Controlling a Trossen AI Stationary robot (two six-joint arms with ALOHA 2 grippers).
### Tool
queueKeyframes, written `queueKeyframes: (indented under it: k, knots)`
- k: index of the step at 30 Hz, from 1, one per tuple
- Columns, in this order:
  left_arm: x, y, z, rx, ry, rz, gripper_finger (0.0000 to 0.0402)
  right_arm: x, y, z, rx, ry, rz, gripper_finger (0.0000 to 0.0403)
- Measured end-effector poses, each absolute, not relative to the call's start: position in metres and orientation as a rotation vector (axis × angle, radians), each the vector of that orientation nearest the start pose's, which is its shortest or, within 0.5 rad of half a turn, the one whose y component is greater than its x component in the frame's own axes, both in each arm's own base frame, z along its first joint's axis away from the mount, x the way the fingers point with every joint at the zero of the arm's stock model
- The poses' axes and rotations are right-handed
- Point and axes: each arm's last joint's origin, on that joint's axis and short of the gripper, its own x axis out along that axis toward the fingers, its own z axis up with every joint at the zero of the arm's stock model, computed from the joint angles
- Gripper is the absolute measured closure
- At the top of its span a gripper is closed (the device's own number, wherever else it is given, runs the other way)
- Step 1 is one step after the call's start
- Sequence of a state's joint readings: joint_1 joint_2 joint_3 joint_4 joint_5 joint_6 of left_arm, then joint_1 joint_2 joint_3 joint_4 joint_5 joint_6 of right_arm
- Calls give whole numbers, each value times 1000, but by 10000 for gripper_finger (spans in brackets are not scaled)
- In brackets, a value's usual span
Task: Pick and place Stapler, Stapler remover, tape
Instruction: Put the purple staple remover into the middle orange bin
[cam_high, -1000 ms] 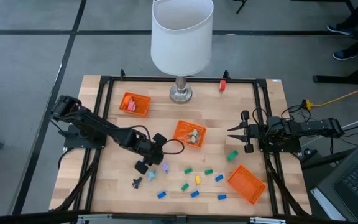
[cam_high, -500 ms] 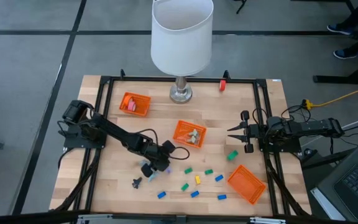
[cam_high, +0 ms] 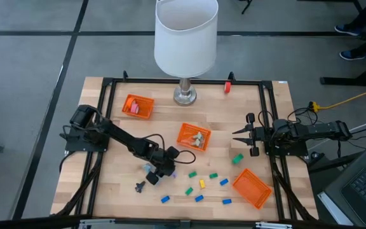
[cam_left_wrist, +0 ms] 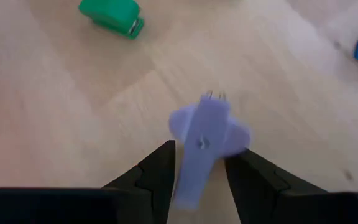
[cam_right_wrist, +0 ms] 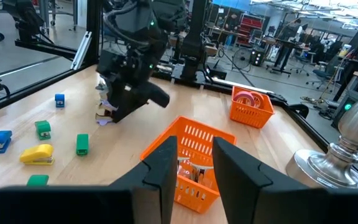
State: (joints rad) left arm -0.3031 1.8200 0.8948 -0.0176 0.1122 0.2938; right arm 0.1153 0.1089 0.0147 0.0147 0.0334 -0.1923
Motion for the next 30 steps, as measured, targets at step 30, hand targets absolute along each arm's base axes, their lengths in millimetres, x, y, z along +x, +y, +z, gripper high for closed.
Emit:
queueKeyframes:
  k: [30]
  knots:
    - [340, -25, 167, 282, 762, -246, 363, 103, 11, 161, -198, 70, 89, 297]
